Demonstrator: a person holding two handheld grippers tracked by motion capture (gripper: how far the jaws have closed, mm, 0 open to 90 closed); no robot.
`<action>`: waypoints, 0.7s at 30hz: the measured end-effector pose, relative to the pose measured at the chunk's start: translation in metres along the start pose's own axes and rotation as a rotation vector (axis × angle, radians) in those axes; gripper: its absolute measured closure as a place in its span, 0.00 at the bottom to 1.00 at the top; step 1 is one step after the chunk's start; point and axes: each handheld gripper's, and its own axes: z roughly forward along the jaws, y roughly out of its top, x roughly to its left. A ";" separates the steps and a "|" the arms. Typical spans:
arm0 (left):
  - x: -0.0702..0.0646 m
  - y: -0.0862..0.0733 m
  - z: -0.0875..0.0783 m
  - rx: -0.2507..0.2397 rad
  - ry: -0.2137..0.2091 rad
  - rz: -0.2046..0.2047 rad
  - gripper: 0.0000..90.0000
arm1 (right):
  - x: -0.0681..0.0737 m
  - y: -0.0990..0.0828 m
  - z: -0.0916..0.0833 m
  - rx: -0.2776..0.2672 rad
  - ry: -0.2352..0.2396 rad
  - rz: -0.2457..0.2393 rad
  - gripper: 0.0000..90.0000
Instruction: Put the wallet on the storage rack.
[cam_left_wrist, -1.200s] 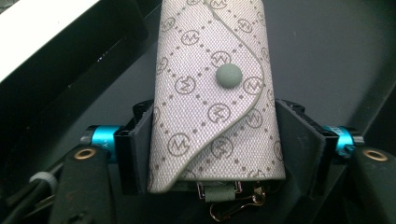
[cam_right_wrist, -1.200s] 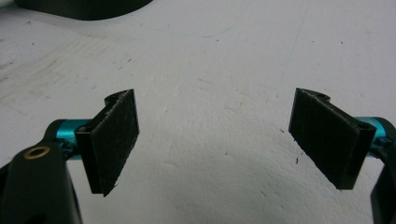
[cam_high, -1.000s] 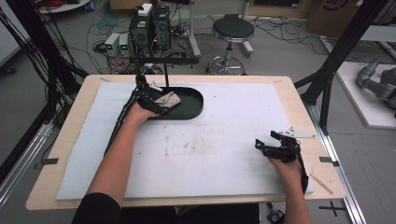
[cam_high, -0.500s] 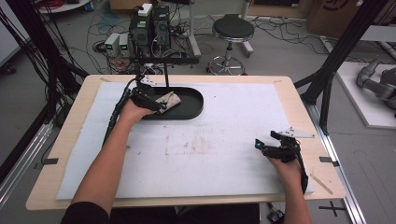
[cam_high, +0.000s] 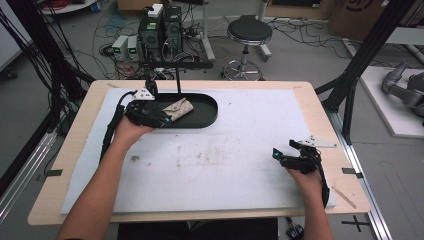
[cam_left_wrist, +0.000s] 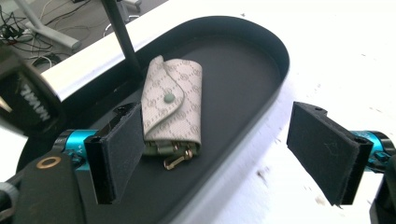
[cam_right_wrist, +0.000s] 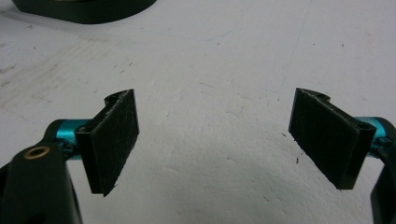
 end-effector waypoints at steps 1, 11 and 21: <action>-0.001 -0.002 -0.003 -0.010 -0.004 0.000 0.21 | 0.000 0.000 0.000 0.000 0.002 0.000 0.18; -0.021 -0.023 -0.036 -0.084 -0.005 0.010 0.21 | 0.000 0.002 0.001 -0.001 0.000 -0.001 0.18; -0.032 -0.054 -0.046 -0.130 -0.022 -0.017 0.21 | 0.003 0.003 0.003 0.001 0.001 -0.007 0.18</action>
